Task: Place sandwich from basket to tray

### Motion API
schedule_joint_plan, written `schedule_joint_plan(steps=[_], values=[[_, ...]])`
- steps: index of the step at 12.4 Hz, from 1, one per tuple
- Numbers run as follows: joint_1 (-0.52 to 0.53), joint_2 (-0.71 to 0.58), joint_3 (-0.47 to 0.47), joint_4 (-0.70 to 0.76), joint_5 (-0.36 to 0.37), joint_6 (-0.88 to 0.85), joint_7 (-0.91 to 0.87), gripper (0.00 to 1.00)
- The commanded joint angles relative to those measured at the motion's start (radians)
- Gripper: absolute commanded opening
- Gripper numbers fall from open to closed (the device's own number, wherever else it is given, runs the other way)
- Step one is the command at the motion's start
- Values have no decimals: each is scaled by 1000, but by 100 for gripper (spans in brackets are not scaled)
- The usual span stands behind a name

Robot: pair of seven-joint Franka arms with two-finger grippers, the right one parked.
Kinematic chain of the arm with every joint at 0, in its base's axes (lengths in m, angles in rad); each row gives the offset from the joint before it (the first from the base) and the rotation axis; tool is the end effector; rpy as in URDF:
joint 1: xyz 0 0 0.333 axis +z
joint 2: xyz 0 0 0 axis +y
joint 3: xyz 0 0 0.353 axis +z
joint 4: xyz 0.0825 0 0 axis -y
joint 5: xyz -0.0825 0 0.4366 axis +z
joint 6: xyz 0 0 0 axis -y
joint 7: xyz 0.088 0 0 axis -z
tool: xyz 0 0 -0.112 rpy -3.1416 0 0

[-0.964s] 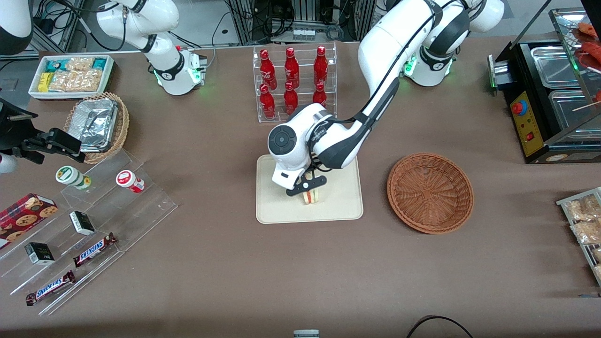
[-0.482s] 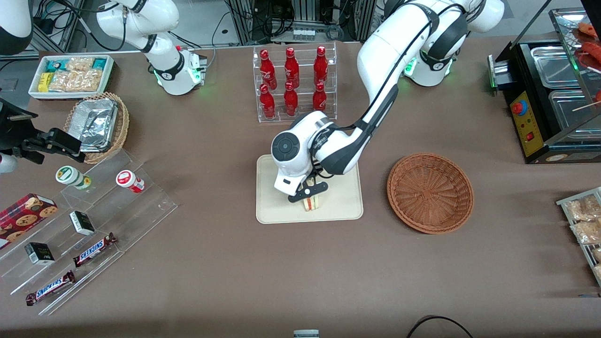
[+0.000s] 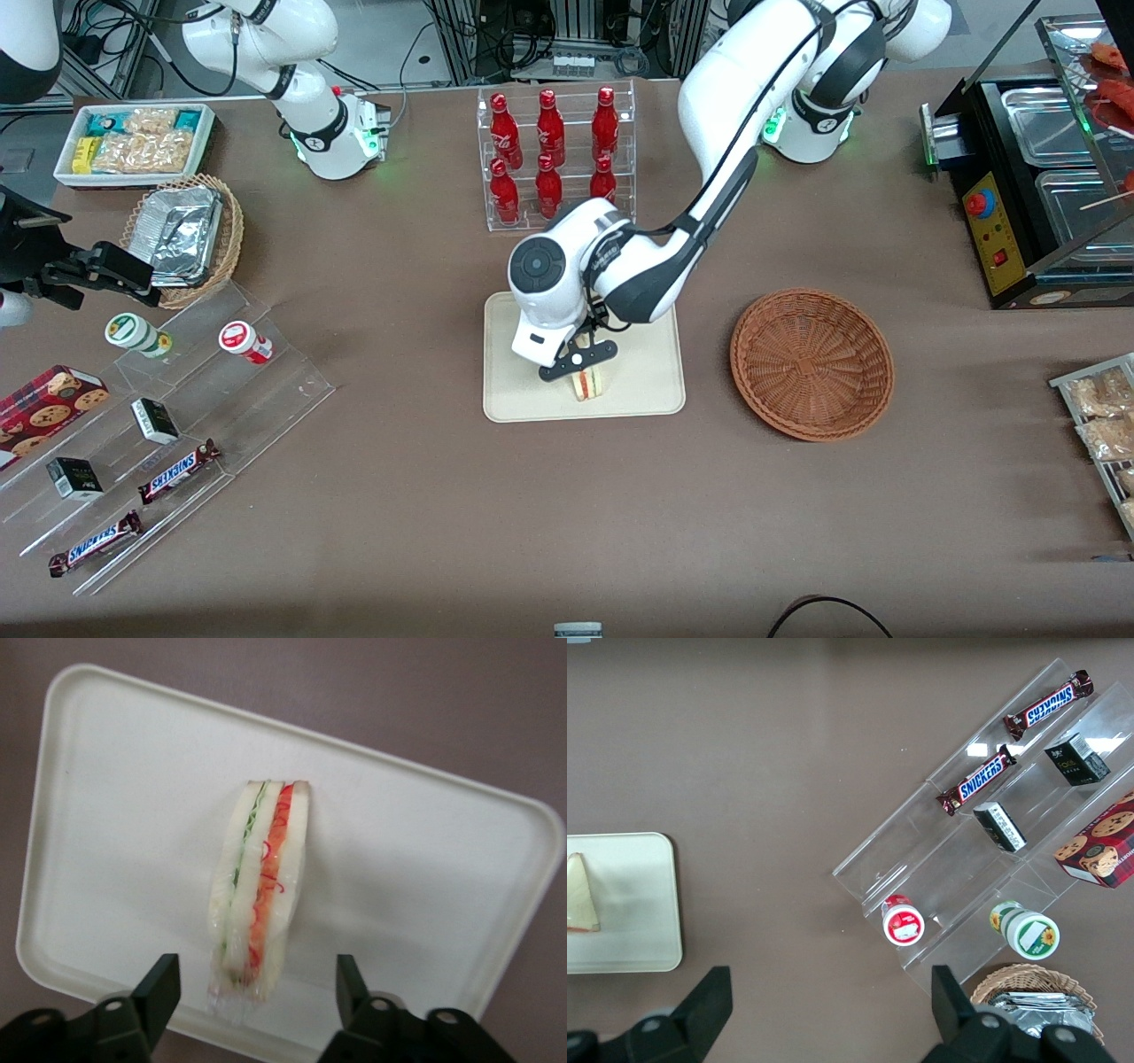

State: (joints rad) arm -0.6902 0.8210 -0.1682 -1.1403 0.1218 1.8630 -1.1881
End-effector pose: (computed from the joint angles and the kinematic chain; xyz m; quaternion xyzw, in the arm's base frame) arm 0.5778 -0.5913 0.3086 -0.9849 -0.1674 0.0272 0.0350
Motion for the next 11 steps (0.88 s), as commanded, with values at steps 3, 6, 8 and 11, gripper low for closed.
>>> schedule_joint_plan(steps=[3,6,8,11], values=[[58,-146,9,-22,16,-140,134,100],[115,-189,12,-27,21,-252,120,100],[194,-238,10,-74,19,-265,154,100],[340,-389,7,-255,1,-254,405,100]])
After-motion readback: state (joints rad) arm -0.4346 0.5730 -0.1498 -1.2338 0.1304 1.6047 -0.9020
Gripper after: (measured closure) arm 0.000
